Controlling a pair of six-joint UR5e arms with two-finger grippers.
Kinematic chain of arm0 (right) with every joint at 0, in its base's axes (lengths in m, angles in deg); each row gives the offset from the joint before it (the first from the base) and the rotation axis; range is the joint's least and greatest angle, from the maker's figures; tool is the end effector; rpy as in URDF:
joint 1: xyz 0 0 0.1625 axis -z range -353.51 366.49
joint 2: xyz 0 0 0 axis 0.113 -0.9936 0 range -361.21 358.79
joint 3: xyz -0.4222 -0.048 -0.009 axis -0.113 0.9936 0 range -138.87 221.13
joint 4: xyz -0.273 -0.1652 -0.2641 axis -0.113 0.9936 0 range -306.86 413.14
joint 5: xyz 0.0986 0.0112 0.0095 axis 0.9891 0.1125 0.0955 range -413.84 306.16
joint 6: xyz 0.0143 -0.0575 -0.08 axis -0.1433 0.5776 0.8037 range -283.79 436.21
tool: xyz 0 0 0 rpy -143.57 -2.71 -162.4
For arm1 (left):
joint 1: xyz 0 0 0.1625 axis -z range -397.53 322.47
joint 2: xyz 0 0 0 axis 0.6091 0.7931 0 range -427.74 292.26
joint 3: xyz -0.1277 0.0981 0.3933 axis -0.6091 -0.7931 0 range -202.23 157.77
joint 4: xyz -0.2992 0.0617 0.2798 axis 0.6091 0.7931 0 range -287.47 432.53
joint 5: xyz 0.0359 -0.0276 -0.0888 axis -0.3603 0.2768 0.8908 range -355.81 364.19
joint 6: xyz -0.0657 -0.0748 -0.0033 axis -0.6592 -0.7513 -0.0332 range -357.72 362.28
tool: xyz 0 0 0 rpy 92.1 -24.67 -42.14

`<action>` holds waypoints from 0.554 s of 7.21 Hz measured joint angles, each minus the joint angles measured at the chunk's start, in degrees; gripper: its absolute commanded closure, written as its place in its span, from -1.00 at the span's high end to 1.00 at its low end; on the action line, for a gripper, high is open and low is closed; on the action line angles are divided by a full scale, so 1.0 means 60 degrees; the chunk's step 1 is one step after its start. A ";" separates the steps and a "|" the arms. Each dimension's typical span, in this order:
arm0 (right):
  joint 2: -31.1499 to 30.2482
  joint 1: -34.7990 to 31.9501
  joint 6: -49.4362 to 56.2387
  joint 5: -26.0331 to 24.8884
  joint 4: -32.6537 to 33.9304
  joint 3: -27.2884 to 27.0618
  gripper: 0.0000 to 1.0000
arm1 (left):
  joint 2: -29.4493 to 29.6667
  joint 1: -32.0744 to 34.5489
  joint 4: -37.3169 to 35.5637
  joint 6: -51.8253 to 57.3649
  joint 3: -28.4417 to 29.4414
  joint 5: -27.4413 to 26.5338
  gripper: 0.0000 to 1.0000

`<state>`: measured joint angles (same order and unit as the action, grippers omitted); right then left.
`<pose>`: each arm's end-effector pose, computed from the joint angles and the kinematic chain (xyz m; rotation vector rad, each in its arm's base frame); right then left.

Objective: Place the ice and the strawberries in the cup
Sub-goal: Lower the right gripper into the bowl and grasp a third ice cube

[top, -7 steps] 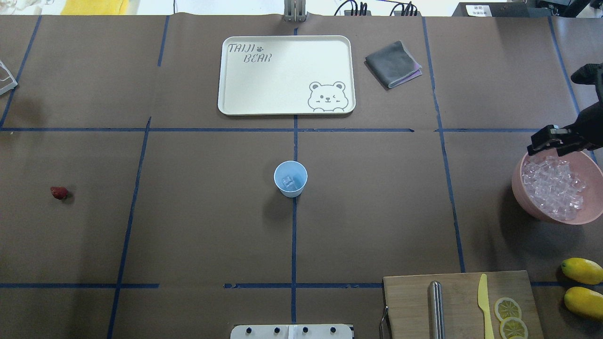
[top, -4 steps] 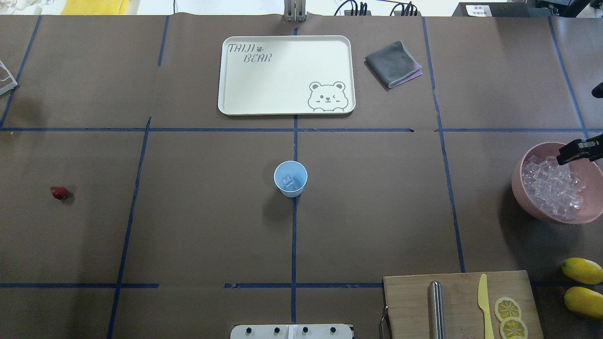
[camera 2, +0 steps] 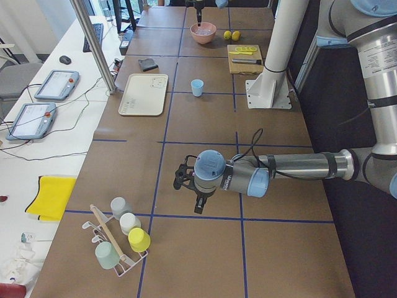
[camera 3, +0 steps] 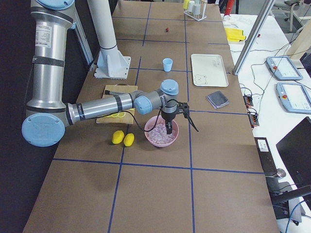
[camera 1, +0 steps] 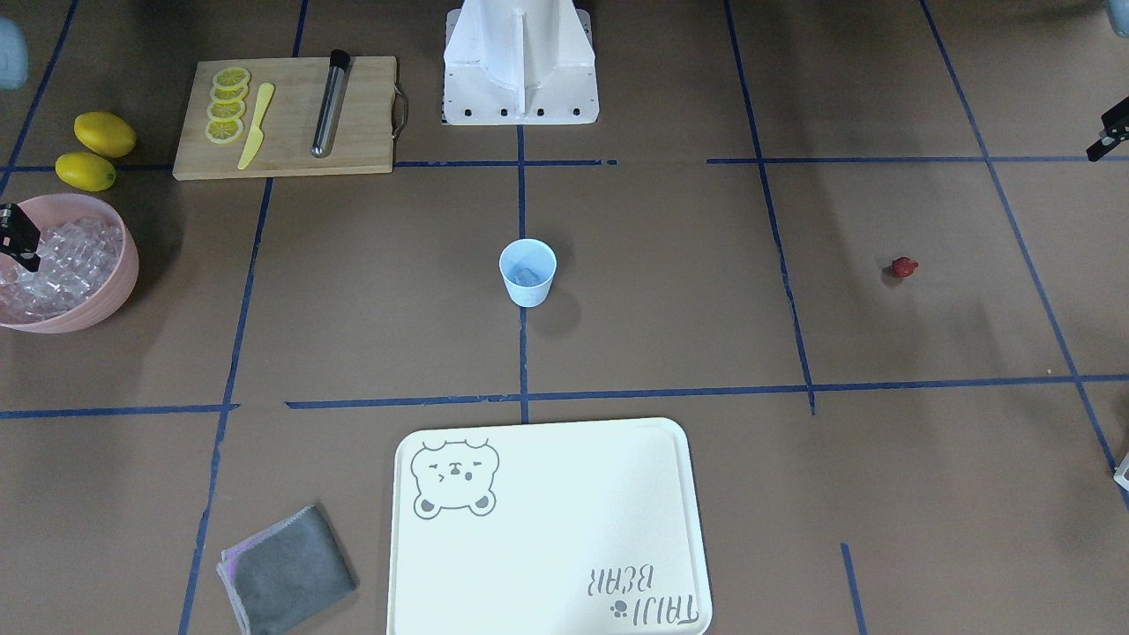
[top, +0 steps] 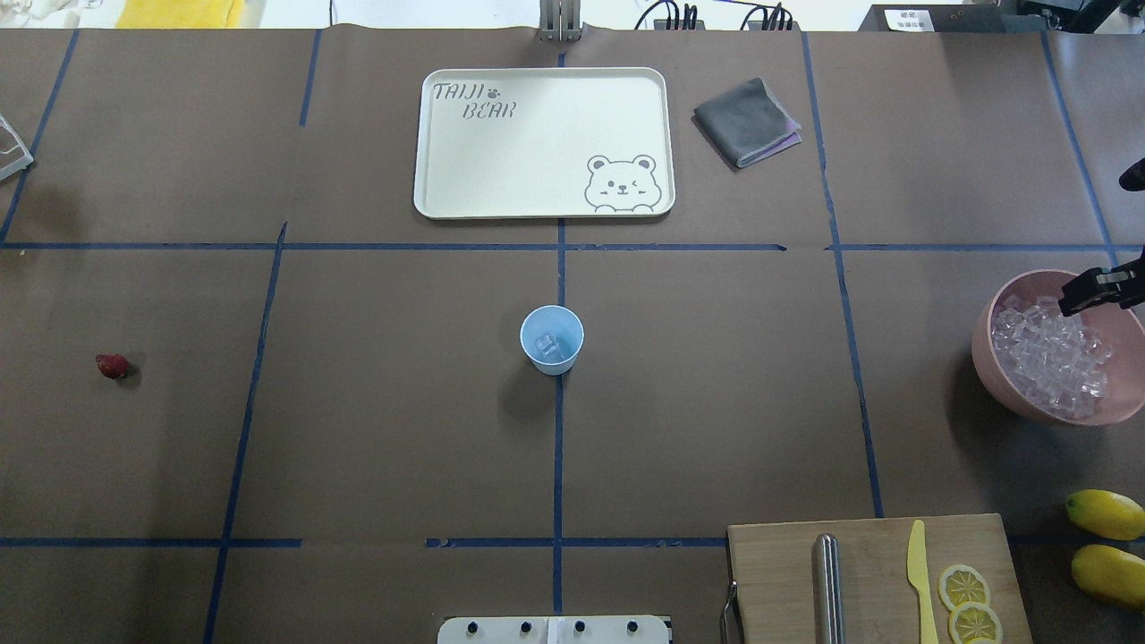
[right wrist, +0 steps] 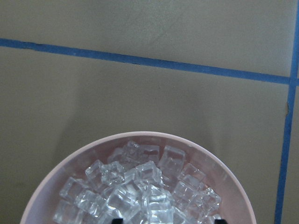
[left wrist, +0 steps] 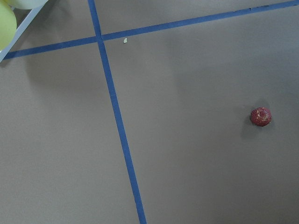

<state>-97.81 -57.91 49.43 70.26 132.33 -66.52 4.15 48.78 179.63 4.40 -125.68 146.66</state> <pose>-0.1286 -0.4477 0.5490 0.0727 -0.6907 -0.0939 -0.0304 -0.3719 0.6361 0.1895 0.9158 0.1933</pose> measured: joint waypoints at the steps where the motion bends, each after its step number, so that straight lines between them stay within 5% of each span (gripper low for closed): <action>1: -0.0001 0.0050 0.0066 0.0013 0.0003 0.0049 0.44 | 0.0000 0.0000 0.0005 -0.0001 -0.0004 0.0000 1.00; 4: -0.0001 0.0350 0.0101 0.0029 0.0001 0.0125 0.44 | 0.0000 0.0000 0.0014 -0.0002 -0.0014 0.0000 1.00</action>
<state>-97.81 -55.80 50.04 70.44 132.34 -65.77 4.15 48.78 179.71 4.38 -125.76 146.67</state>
